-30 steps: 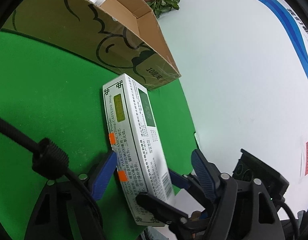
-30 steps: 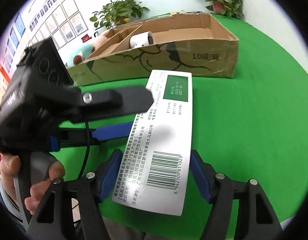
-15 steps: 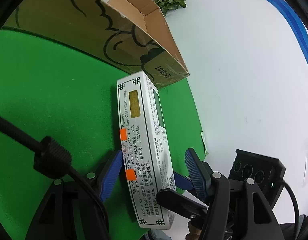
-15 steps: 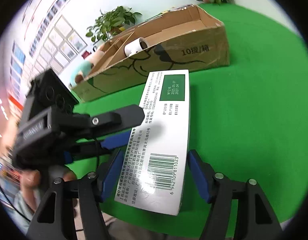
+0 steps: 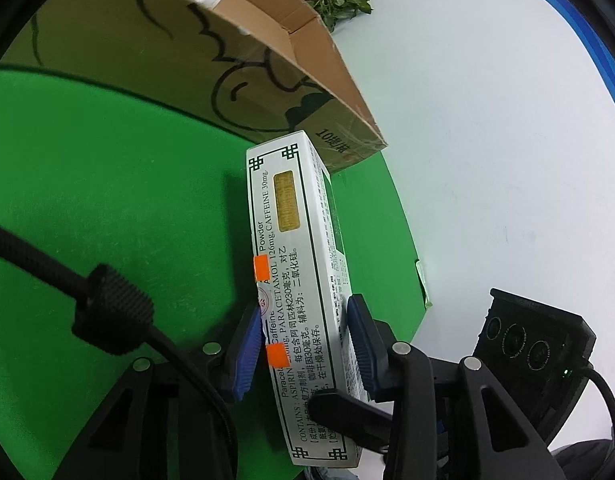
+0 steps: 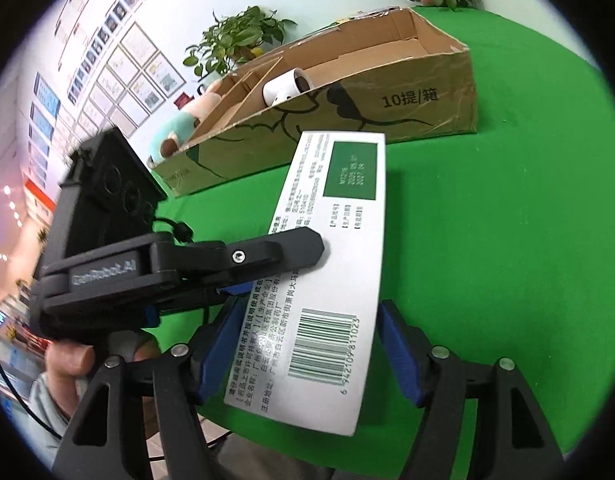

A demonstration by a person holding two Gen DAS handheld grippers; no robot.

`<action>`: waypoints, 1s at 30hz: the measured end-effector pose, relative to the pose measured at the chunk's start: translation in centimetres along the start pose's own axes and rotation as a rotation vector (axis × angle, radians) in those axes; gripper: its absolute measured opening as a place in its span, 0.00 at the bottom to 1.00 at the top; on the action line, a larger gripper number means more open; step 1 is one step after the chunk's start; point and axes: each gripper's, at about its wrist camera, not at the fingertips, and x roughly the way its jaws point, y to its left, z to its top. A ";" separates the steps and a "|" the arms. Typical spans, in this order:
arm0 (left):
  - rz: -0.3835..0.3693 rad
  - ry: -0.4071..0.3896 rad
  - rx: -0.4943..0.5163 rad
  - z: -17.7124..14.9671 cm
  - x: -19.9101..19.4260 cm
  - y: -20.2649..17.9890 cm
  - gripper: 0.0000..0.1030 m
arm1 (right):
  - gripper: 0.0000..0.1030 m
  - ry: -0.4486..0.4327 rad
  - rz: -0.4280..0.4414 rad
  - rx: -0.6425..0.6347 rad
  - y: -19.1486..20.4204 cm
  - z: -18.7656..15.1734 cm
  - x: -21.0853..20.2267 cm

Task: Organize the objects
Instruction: 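Carry the white product box with the left gripper over the large box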

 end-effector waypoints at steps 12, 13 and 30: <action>0.047 -0.074 0.209 5.8 -4.1 -3.6 0.35 | 0.60 -0.115 -0.123 -0.137 1.4 2.0 -1.7; 0.047 -0.083 0.220 6.5 -4.6 -3.7 0.35 | 0.60 -0.127 -0.120 -0.147 1.6 2.4 -2.0; 0.091 -0.144 0.235 15.6 0.5 -14.3 0.35 | 0.60 -0.191 -0.077 -0.218 1.9 12.1 -2.3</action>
